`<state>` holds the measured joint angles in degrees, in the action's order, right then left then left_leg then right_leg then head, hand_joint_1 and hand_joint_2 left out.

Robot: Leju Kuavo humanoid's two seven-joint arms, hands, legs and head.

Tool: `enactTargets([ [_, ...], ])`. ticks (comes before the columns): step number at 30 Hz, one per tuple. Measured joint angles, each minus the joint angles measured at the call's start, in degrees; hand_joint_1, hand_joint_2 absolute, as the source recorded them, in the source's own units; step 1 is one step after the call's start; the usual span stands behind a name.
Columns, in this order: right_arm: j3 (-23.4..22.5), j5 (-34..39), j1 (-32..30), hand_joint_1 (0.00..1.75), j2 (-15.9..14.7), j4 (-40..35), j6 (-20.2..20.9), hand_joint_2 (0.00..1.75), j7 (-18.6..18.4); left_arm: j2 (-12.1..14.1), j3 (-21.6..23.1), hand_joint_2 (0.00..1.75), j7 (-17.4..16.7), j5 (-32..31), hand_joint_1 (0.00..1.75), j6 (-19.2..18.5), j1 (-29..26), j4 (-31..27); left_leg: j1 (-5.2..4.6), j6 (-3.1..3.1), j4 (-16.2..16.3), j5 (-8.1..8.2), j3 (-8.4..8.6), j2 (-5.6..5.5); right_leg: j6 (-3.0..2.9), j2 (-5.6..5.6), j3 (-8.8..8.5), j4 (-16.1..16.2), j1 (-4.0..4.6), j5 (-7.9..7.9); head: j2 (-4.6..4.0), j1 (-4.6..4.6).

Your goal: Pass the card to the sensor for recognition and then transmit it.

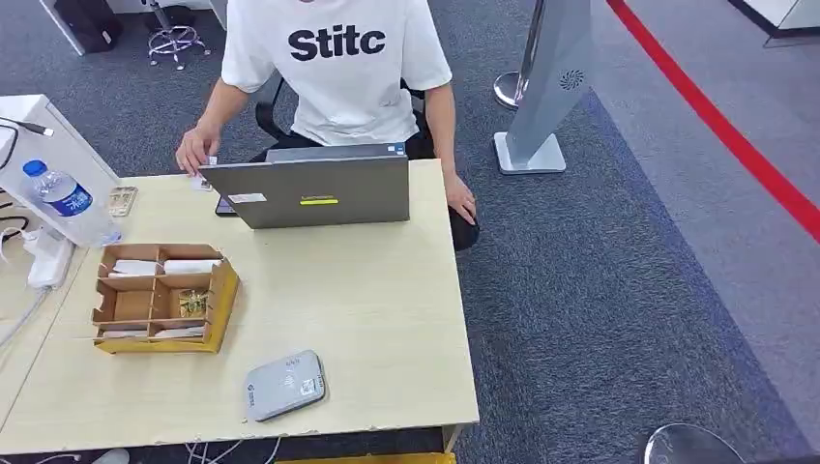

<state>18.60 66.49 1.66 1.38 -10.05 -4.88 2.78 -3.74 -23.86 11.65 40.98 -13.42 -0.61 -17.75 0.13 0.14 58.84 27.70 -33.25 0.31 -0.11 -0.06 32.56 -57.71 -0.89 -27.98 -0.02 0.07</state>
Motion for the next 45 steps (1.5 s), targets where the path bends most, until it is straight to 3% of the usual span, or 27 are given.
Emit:
enactTargets([
  [11,-0.15,0.02,-0.03,0.0,0.17,0.02,0.0,1.75,0.0,-0.52,-4.95,1.75,0.68,0.15,0.0,0.0,-0.03,0.83,0.0,0.0,0.0,0.0,0.0,0.0,0.0,0.0,0.0,0.0,0.0,0.0,0.0,0.0],
  [13,-0.37,0.24,-0.04,0.0,0.24,0.02,-0.09,1.75,0.5,-0.83,-6.04,1.75,2.0,-0.01,0.0,1.69,-0.36,0.68,0.0,0.0,0.0,0.0,0.0,0.0,0.0,0.0,-0.01,0.0,0.0,0.0,0.0,0.0],
  [14,-0.44,0.37,-0.05,0.0,0.26,0.02,-0.37,1.75,0.65,-1.4,-6.76,1.75,3.09,-2.07,0.0,4.56,-1.2,-0.76,0.0,0.0,0.0,0.0,0.02,0.03,0.0,0.02,-0.01,0.0,-0.01,0.0,0.0,0.0],
  [15,-0.55,0.42,-0.09,0.0,0.35,0.02,-0.77,1.75,0.92,-2.45,-7.44,1.75,3.78,-5.46,0.0,8.33,-2.88,-4.37,0.0,-0.01,0.0,0.01,0.05,0.06,0.0,0.07,0.01,0.0,-0.01,0.0,0.0,0.0],
  [17,-1.09,0.81,-0.36,0.0,0.5,0.13,-2.01,1.75,1.42,-6.32,-9.61,1.75,3.93,-15.12,0.0,17.0,-7.82,-19.61,-0.01,-0.05,0.01,0.07,0.05,0.06,0.0,0.12,0.04,0.0,-0.01,-0.01,0.0,0.0],
  [20,-1.75,1.4,-0.83,0.0,0.87,0.28,-2.38,1.75,1.77,-10.43,-9.63,1.75,5.14,-17.51,0.0,26.21,-13.53,-40.88,0.0,0.01,0.02,0.17,-0.01,-0.02,0.11,0.0,0.01,0.01,0.0,-0.09,0.0,0.11],
  [24,-2.19,1.4,-0.98,0.0,1.22,0.28,-2.38,1.75,2.05,-12.79,-9.45,1.75,5.18,-17.55,0.0,28.87,-17.46,-57.21,0.0,0.0,0.0,0.17,0.01,-0.01,0.11,0.0,-0.03,0.0,0.0,-0.1,0.0,0.02],
  [28,-2.65,1.4,-1.01,0.0,1.38,0.3,-2.38,1.75,2.14,-14.6,-9.1,1.75,6.16,-17.31,0.0,29.0,-19.58,-64.73,0.02,0.0,0.0,0.17,0.04,-0.01,0.1,0.01,-0.04,0.0,0.01,-0.1,0.0,0.04],
  [33,-2.75,1.4,-1.03,0.0,1.51,0.33,-2.38,1.75,2.14,-15.45,-9.01,1.75,6.25,-17.27,0.0,29.0,-20.55,-68.8,0.0,0.0,0.01,0.17,0.05,-0.02,0.11,0.01,-0.05,0.0,0.0,-0.1,0.0,0.02],
  [36,-2.8,1.46,-1.02,0.0,1.6,0.35,-2.1,1.75,2.23,-15.72,-9.01,1.75,8.66,-16.37,0.0,28.76,-21.08,-70.58,0.01,0.0,0.01,0.17,0.05,-0.01,0.11,0.01,-0.05,0.0,0.01,-0.1,0.02,0.04],
  [42,-3.17,1.68,-1.09,0.0,1.84,0.35,-1.24,1.75,3.52,-15.93,-7.26,1.75,14.1,-14.01,0.0,36.15,-25.33,-83.5,0.03,0.0,0.01,0.18,0.05,0.0,0.1,0.01,-0.03,0.0,0.02,-0.11,0.0,0.04],
  [45,-3.21,1.84,-1.07,0.0,1.92,0.35,-1.16,1.75,3.76,-15.95,-5.53,1.75,17.58,-14.78,0.0,37.59,-27.25,-90.38,0.02,0.0,0.01,0.17,0.03,-0.03,0.09,-0.01,-0.03,0.0,0.02,-0.12,0.0,0.04],
])
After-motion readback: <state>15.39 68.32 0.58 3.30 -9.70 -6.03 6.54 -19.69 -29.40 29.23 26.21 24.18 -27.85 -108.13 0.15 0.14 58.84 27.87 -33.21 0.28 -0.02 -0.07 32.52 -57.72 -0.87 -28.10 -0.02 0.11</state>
